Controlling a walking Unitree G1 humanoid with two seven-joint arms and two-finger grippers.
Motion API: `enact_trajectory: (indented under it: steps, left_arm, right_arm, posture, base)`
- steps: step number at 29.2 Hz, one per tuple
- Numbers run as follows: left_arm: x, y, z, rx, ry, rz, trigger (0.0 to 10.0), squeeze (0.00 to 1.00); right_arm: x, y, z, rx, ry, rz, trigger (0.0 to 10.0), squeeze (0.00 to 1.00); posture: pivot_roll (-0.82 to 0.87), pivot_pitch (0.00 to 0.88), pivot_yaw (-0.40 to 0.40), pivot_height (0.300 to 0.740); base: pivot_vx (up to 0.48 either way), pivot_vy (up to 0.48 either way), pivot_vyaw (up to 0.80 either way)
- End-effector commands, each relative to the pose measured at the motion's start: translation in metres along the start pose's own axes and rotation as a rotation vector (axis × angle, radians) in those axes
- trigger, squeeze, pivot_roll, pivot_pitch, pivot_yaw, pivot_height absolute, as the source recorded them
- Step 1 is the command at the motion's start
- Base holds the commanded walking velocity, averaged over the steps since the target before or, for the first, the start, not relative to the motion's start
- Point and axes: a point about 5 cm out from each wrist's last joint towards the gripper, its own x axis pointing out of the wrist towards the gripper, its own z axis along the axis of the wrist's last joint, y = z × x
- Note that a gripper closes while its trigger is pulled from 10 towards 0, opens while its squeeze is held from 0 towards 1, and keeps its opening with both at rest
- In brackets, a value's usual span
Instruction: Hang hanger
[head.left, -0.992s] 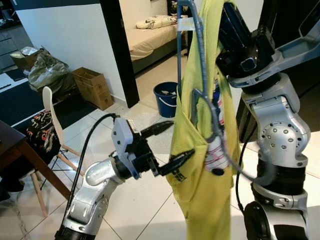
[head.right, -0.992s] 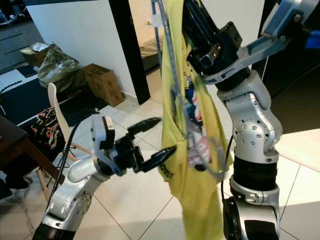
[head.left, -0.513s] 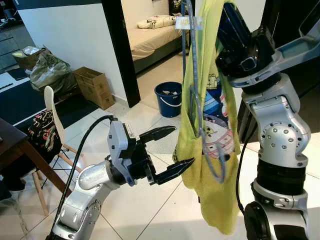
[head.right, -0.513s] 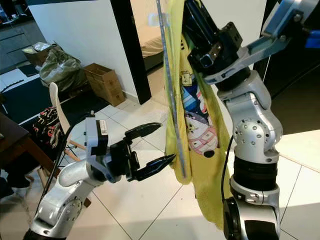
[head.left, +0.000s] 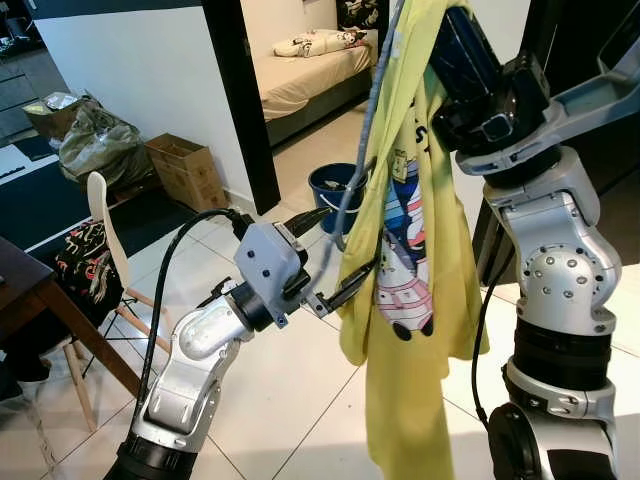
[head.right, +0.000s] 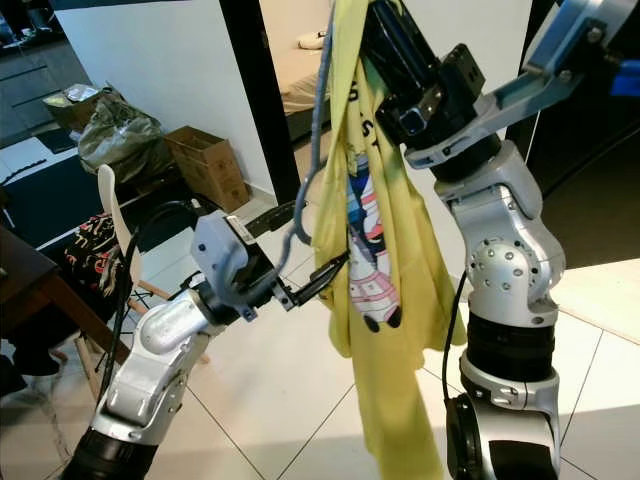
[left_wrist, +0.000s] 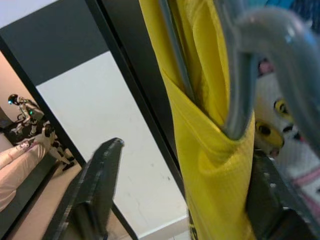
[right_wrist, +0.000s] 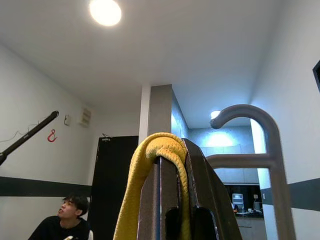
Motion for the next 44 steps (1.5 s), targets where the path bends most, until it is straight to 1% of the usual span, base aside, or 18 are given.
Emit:
enact_trajectory:
  steps: [1,2,4,5,20,25,28,29,30,31,32,34,35,36,37,39,42,44]
  left_arm:
    - [-0.002,0.006,0.002,-0.018,-0.022,0.027,3.1,0.00]
    - [-0.002,0.006,0.004,-0.035,-0.038,0.033,0.8,0.00]
    - [-0.002,0.007,0.004,-0.046,-0.049,0.037,0.8,0.00]
    - [-0.002,0.007,0.005,-0.064,-0.062,0.045,0.0,0.00]
    - [-0.009,0.021,0.012,-0.128,-0.103,0.046,0.0,0.00]
    - [-0.022,0.039,0.024,-0.149,-0.100,-0.006,0.0,0.00]
    - [-0.036,0.054,0.034,-0.152,-0.073,-0.068,0.0,0.00]
    - [-0.036,0.054,0.034,-0.152,-0.073,-0.068,0.0,0.00]
    - [-0.046,0.067,0.040,-0.137,-0.047,-0.089,0.2,0.00]
    - [-0.046,0.067,0.040,-0.137,-0.047,-0.089,0.2,0.00]
    - [-0.053,0.078,0.047,-0.124,-0.025,-0.113,0.3,0.00]
    - [-0.053,0.078,0.047,-0.124,-0.025,-0.113,0.3,0.00]
    - [-0.059,0.087,0.053,-0.120,-0.004,-0.139,0.6,0.00]
    - [-0.059,0.087,0.053,-0.120,-0.004,-0.139,0.6,0.00]
    - [-0.065,0.094,0.058,-0.114,0.030,-0.183,0.8,0.00]
    - [-0.070,0.099,0.060,-0.108,0.065,-0.220,0.9,0.00]
    - [-0.073,0.102,0.062,-0.107,0.095,-0.250,0.9,0.00]
    - [-0.079,0.109,0.066,-0.121,0.153,-0.305,0.9,0.00]
  right_arm:
    - [0.004,0.007,0.001,0.010,-0.011,0.037,0.0,0.00]
    - [0.004,0.007,0.001,0.008,-0.011,0.036,0.0,0.00]
    - [0.004,0.007,0.001,0.008,-0.011,0.036,0.0,0.00]
    - [0.004,0.007,0.001,0.008,-0.011,0.037,0.0,0.00]
    - [0.003,0.007,0.000,0.007,-0.005,0.040,0.0,0.00]
    - [-0.006,-0.003,-0.010,-0.045,0.077,-0.017,0.0,0.00]
    - [-0.016,-0.010,-0.017,-0.096,0.154,-0.062,0.0,0.00]
    - [-0.016,-0.010,-0.017,-0.096,0.154,-0.062,0.0,0.00]
    - [-0.026,-0.014,-0.021,-0.131,0.212,-0.085,0.0,0.00]
    - [-0.026,-0.014,-0.021,-0.131,0.212,-0.085,0.0,0.00]
    - [-0.036,-0.016,-0.025,-0.158,0.267,-0.100,0.0,0.00]
    - [-0.036,-0.016,-0.025,-0.158,0.267,-0.100,0.0,0.00]
    - [-0.045,-0.018,-0.030,-0.176,0.313,-0.113,0.0,0.00]
    - [-0.045,-0.018,-0.030,-0.176,0.313,-0.113,0.0,0.00]
    - [-0.054,-0.019,-0.034,-0.192,0.354,-0.127,0.0,0.00]
    - [-0.059,-0.019,-0.037,-0.199,0.376,-0.139,0.0,0.00]
    - [-0.063,-0.020,-0.038,-0.205,0.388,-0.148,0.0,0.00]
    - [-0.066,-0.021,-0.037,-0.217,0.390,-0.166,0.0,0.00]
  posture:
    - [-0.09,0.000,0.099,0.740]
    - [-0.09,0.000,0.099,0.740]
    - [-0.09,0.000,0.099,0.740]
    - [-0.08,0.000,0.102,0.740]
    - [-0.08,0.000,0.100,0.740]
    - [-0.08,0.000,0.099,0.740]
    - [-0.07,0.000,0.099,0.740]
    - [-0.07,0.000,0.099,0.740]
    - [-0.06,0.000,0.104,0.740]
    - [-0.06,0.000,0.104,0.740]
    - [-0.06,0.000,0.104,0.740]
    - [-0.06,0.000,0.104,0.740]
    - [-0.06,0.000,0.109,0.740]
    - [-0.06,0.000,0.109,0.740]
    - [-0.06,0.000,0.118,0.740]
    - [-0.06,0.000,0.122,0.740]
    - [-0.06,0.000,0.122,0.740]
    - [-0.06,0.000,0.131,0.740]
  base:
    - [0.000,0.000,0.00]
    - [0.000,0.000,0.00]
    - [0.000,0.000,0.00]
    - [0.000,0.000,0.00]
    - [0.000,0.000,0.00]
    - [0.000,0.000,0.00]
    - [0.000,0.000,0.00]
    - [0.000,0.000,0.00]
    - [0.000,0.000,0.00]
    - [0.000,0.000,0.00]
    - [0.000,0.000,0.00]
    - [0.000,0.000,0.00]
    - [0.000,0.000,0.00]
    - [0.000,0.000,0.00]
    - [0.000,0.000,0.00]
    - [0.000,0.000,0.00]
    - [0.000,0.000,0.00]
    - [0.000,0.000,0.00]
